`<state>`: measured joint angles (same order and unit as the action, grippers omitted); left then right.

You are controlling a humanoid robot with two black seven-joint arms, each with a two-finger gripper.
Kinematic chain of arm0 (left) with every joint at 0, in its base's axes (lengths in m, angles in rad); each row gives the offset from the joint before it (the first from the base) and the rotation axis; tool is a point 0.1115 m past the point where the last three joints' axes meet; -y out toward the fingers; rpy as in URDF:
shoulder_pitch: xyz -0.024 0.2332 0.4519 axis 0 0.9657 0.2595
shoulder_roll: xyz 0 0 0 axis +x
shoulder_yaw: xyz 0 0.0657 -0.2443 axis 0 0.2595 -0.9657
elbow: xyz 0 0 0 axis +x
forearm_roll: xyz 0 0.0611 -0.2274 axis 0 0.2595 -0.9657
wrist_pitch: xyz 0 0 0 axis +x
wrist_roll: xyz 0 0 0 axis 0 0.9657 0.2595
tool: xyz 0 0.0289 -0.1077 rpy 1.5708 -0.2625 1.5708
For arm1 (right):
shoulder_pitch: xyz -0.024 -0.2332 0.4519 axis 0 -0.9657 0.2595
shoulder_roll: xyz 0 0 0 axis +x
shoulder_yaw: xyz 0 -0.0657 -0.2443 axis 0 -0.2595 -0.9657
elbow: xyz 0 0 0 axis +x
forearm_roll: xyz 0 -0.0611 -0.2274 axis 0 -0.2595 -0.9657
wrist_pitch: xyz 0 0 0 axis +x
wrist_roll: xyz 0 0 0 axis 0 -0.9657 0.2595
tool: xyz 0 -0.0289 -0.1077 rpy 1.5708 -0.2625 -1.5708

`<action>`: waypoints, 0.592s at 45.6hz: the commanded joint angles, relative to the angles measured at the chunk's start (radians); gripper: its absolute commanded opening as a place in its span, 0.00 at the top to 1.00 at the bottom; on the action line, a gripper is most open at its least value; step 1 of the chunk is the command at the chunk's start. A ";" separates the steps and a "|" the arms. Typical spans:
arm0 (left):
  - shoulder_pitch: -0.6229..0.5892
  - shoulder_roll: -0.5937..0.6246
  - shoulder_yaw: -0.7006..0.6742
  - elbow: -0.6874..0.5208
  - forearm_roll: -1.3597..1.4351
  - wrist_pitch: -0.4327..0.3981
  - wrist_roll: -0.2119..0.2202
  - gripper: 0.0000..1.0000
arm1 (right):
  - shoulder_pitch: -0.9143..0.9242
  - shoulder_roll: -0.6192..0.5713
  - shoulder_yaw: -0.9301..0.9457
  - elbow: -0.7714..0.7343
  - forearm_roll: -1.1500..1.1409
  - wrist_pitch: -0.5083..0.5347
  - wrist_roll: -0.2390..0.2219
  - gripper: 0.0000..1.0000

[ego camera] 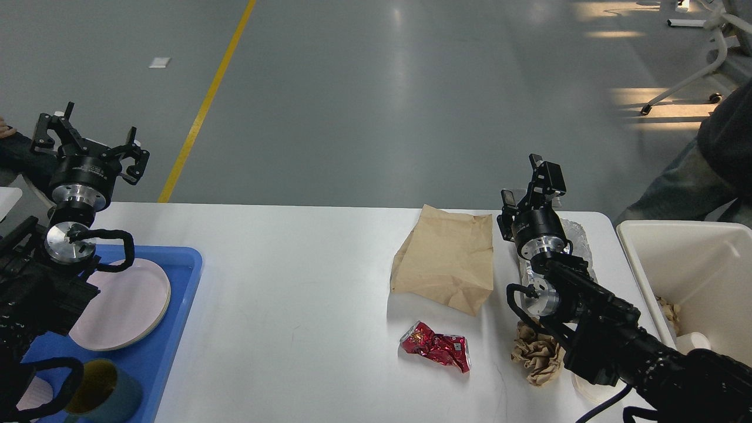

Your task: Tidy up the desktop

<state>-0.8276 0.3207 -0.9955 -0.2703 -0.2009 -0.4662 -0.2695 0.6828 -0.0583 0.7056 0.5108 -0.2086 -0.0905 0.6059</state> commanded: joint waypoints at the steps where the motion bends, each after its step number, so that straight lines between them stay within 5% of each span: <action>1: 0.007 -0.006 0.001 0.000 0.000 -0.002 0.001 0.03 | 0.001 0.000 0.000 0.000 0.000 0.000 0.000 0.00; 18: 0.042 -0.043 0.005 0.000 0.000 -0.127 0.010 0.03 | 0.000 0.000 0.000 0.000 0.000 0.000 0.000 0.00; 27: 0.085 -0.081 0.009 0.000 0.000 -0.127 0.013 0.03 | 0.001 0.000 0.000 0.000 0.000 0.000 0.000 0.00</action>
<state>-0.7736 0.2650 -0.9887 -0.2699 -0.2005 -0.6003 -0.2568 0.6829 -0.0583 0.7056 0.5108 -0.2086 -0.0905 0.6059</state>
